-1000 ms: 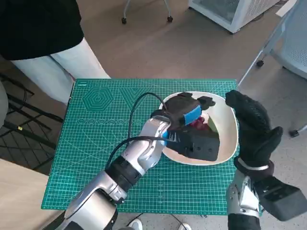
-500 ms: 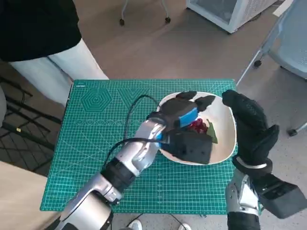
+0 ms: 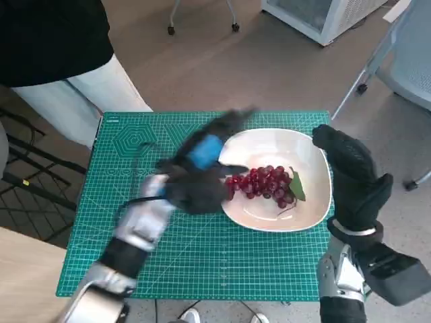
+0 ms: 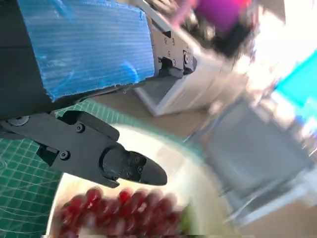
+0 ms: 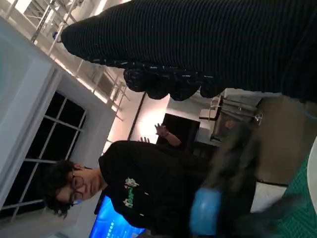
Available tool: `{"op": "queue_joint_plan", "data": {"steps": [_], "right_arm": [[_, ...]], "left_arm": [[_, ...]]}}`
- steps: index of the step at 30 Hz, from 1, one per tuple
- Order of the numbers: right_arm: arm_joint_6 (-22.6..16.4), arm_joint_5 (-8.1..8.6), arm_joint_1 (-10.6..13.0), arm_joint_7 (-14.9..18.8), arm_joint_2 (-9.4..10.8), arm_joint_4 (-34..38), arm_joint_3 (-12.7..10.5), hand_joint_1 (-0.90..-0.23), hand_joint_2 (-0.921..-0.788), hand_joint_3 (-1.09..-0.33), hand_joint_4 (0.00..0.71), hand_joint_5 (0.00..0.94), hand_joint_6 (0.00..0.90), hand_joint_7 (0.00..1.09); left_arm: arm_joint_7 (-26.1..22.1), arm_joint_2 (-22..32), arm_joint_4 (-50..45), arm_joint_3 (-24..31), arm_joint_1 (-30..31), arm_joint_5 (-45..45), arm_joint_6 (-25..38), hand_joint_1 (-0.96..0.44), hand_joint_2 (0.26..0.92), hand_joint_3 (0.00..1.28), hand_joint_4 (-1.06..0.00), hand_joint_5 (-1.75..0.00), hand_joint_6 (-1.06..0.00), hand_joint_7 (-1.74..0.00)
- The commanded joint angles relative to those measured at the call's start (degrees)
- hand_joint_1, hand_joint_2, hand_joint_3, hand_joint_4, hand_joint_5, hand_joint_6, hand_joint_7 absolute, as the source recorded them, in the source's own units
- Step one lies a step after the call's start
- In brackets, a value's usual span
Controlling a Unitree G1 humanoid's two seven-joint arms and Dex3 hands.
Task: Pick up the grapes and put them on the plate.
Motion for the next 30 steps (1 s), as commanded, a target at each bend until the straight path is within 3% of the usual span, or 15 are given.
{"op": "queue_joint_plan", "data": {"steps": [1,11,30], "right_arm": [[0.7,0.27,0.3,0.0,0.2,0.4,0.2,-0.699,-0.921,-0.66,0.37,0.001,0.181,0.32],[0.7,-0.42,-0.2,-0.5,0.3,0.6,0.6,-0.7,-0.921,-0.664,0.368,0.0,0.178,0.32],[0.6,-0.67,-1.3,-0.3,0.2,1.6,0.8,-0.698,-0.921,-0.673,0.367,0.0,0.173,0.33]], "left_arm": [[-1.7,-0.8,-1.2,6.2,4.6,-9.5,-4.7,-0.47,0.921,0.16,-0.23,-0.04,-0.28,-0.04],[-9.2,-2.5,0.8,14.1,10.5,-25.2,-15.7,-0.5,0.921,0.23,-0.29,-0.02,-0.31,-0.03],[-17.0,-4.0,-4.0,19.9,17.4,-36.9,-20.2,-0.42,0.921,0.31,-0.31,-0.01,-0.3,-0.01]]}}
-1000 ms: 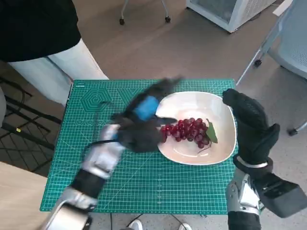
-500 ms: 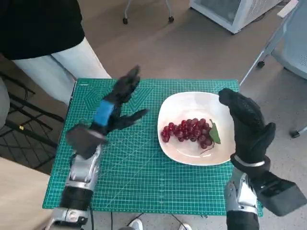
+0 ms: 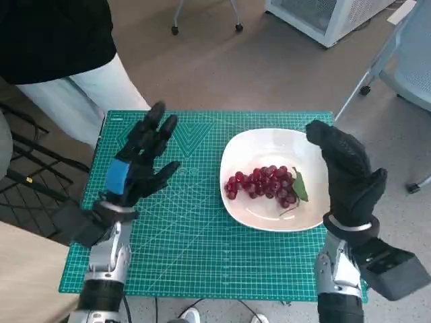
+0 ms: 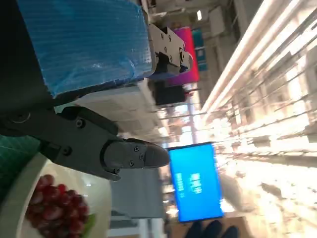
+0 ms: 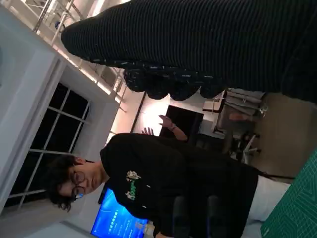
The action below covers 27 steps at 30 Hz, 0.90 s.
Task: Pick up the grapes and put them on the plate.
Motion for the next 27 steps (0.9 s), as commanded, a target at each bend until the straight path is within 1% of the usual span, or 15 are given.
{"op": "queue_joint_plan", "data": {"steps": [1,11,27], "right_arm": [[0.4,-0.23,0.2,-0.2,0.1,1.2,0.0,-0.698,-0.921,-0.674,0.367,0.0,0.173,0.33],[0.8,-0.65,0.2,-0.6,-0.2,0.9,0.0,-0.698,-0.921,-0.677,0.367,0.0,0.17,0.33],[1.1,-0.71,0.7,-0.9,-0.5,0.4,0.0,-0.703,-0.921,-0.678,0.366,0.0,0.165,0.34]], "left_arm": [[-1.3,-0.8,-1.2,1.1,1.3,-2.0,-1.7,-0.42,0.921,0.3,-0.31,-0.01,-0.3,-0.01],[-1.9,-1.5,-0.5,1.6,3.0,-1.8,-4.2,-0.39,0.921,0.25,-0.34,-0.01,-0.32,-0.02],[-1.9,-0.9,-1.7,1.3,5.9,-0.7,-4.1,-0.38,0.921,0.25,-0.36,-0.01,-0.35,-0.02]]}}
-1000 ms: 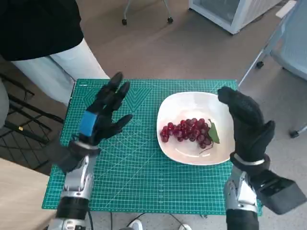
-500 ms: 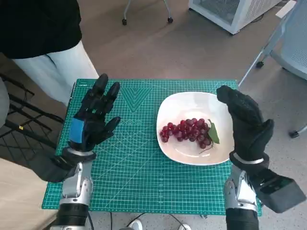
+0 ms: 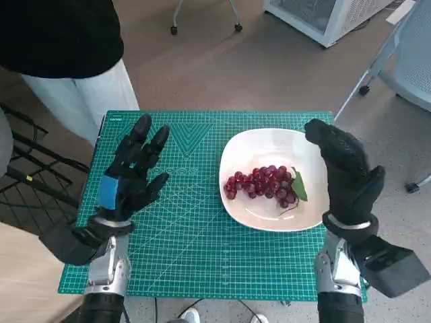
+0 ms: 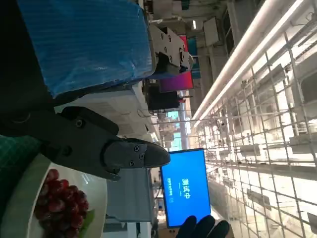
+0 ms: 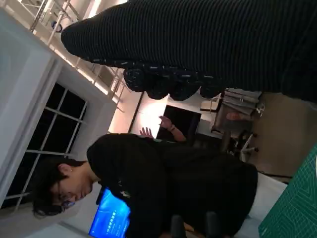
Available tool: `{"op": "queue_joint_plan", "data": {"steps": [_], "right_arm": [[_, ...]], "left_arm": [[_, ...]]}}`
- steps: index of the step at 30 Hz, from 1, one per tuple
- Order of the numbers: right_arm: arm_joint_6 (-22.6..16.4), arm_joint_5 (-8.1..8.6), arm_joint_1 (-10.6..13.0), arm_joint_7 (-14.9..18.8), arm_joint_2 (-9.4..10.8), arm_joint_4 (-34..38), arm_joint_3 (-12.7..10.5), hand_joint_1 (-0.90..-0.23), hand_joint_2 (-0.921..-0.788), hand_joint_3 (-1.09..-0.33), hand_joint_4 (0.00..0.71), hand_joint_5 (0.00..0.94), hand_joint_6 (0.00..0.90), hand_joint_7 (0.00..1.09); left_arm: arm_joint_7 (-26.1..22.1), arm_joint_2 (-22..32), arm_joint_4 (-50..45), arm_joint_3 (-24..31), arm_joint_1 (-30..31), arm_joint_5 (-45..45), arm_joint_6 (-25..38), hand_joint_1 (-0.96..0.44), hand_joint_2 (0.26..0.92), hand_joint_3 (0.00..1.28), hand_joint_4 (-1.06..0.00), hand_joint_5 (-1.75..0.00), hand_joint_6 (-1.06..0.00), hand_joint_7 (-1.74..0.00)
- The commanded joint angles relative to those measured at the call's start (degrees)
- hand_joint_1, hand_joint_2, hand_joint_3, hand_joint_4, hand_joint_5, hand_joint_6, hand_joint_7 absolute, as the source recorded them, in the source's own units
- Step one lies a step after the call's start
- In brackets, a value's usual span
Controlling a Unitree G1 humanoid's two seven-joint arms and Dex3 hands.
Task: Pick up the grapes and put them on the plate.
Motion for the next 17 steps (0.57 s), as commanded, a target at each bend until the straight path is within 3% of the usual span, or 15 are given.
{"op": "queue_joint_plan", "data": {"steps": [1,17], "right_arm": [[0.6,-0.54,1.0,-0.4,-0.2,-0.1,0.0,-0.703,-0.921,-0.678,0.365,0.0,0.165,0.34],[0.6,-0.51,1.4,-0.2,-0.7,-0.3,0.1,-0.699,-0.921,-0.686,0.363,0.0,0.159,0.35]], "left_arm": [[0.1,0.4,-1.2,0.1,1.1,0.8,-0.4,-0.37,0.921,0.25,-0.36,-0.01,-0.35,-0.02],[0.9,-0.4,-1.5,-0.4,2.1,2.4,-1.6,-0.36,0.921,0.25,-0.37,-0.01,-0.36,-0.02]]}}
